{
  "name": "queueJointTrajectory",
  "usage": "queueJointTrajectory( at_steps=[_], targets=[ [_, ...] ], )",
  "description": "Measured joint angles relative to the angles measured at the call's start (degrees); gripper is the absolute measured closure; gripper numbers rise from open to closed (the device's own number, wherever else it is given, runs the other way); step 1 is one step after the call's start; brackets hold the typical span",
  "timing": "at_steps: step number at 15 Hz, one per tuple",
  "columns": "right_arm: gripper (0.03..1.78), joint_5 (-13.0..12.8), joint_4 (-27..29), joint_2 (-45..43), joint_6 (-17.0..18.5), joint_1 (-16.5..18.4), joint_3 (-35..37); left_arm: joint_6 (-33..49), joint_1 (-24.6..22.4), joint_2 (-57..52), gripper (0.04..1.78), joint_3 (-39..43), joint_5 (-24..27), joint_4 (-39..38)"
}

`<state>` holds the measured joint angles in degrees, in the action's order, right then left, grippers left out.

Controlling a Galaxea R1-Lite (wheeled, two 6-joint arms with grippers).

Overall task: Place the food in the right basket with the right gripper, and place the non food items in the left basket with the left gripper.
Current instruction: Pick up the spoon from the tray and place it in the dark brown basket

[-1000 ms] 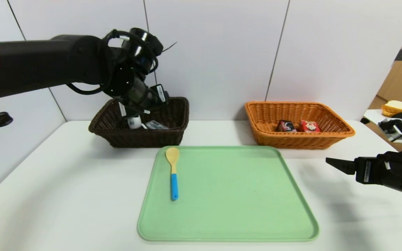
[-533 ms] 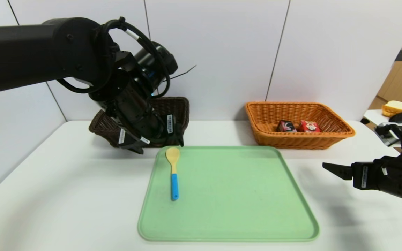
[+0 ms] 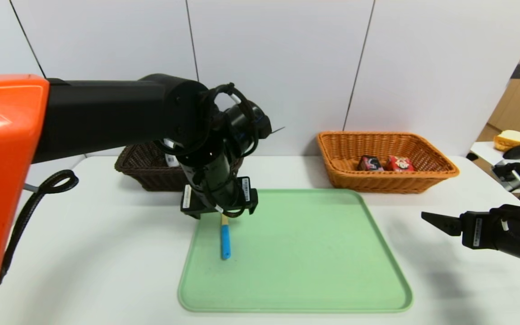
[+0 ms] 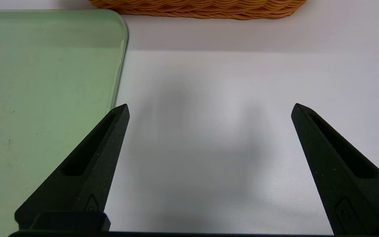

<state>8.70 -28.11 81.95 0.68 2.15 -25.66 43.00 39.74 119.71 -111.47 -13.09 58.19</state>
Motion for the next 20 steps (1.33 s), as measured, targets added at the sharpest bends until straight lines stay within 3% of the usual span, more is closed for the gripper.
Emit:
queueJointTrajectory(
  at_steps=[20],
  targets=[
    [0.11, 0.17, -0.02, -0.94, 0.05, 0.05, 2.32, 0.22, 0.33, 9.29, 0.13, -0.29, -2.1, -3.91]
  ],
)
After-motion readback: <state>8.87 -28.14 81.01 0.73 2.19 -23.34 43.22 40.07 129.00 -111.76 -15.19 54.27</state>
